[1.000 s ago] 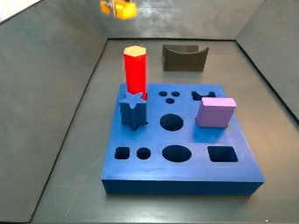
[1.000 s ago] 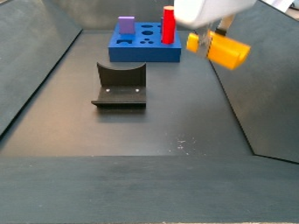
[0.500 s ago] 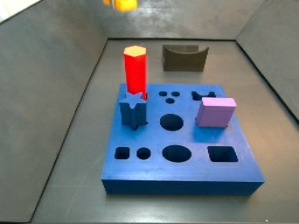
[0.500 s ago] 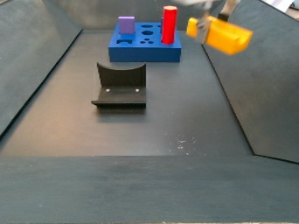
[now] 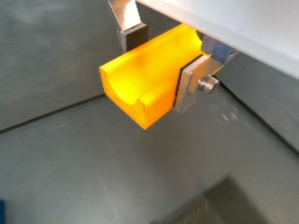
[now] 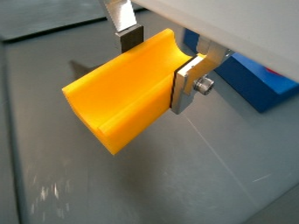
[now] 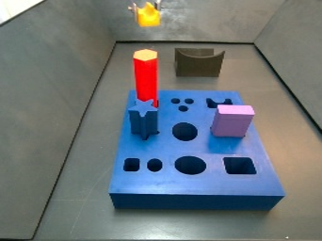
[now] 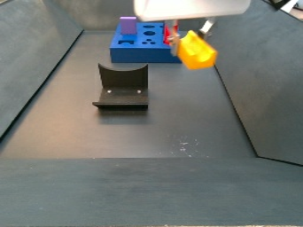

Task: Pick up the arch object. Move up. Place the arch object on the fixture. Regrasp the arch object. Move to above the board. Insert the arch object.
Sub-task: Place the arch object on the fixture.

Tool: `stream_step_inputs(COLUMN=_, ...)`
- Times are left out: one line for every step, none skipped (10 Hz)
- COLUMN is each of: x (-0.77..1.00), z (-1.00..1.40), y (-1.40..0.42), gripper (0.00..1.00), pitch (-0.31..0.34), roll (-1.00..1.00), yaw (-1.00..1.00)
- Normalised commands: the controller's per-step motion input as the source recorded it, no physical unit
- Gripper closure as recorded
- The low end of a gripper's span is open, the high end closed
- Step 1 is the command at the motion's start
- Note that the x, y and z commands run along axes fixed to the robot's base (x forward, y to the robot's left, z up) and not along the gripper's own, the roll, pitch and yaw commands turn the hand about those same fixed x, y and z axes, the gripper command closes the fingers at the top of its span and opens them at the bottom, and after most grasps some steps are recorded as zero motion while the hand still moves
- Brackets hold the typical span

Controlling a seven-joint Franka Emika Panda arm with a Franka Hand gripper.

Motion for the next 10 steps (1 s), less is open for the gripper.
stream_step_inputs(x=1.00, z=-0.25, y=-0.08, gripper=1.00, pitch=0.159, roll=0.11, yaw=-1.00)
stream_step_inputs(x=1.00, z=-0.23, y=-0.08, gripper=1.00, pitch=0.154, roll=0.09, yaw=-0.80)
stream_step_inputs(x=1.00, z=-0.21, y=-0.06, gripper=1.00, pitch=0.138, roll=0.06, yaw=-0.46)
stream_step_inputs(x=1.00, z=-0.19, y=-0.06, gripper=1.00, pitch=0.135, roll=0.04, yaw=-0.29)
stream_step_inputs(x=1.00, z=-0.18, y=-0.05, gripper=1.00, pitch=0.134, roll=0.03, yaw=-0.19)
stream_step_inputs(x=1.00, z=-0.16, y=-0.04, gripper=1.00, pitch=0.132, roll=0.04, yaw=-0.12)
stream_step_inputs(x=1.00, z=-0.14, y=-0.04, gripper=1.00, pitch=0.135, roll=0.04, yaw=-0.08)
stream_step_inputs(x=1.00, z=0.87, y=-0.16, gripper=1.00, pitch=-0.083, roll=-1.00, yaw=-0.06)
stream_step_inputs(x=1.00, z=0.96, y=-0.16, gripper=1.00, pitch=-0.077, roll=-1.00, yaw=-0.05)
stream_step_inputs(x=1.00, z=0.98, y=-0.09, gripper=1.00, pitch=-0.061, roll=-1.00, yaw=-0.05)
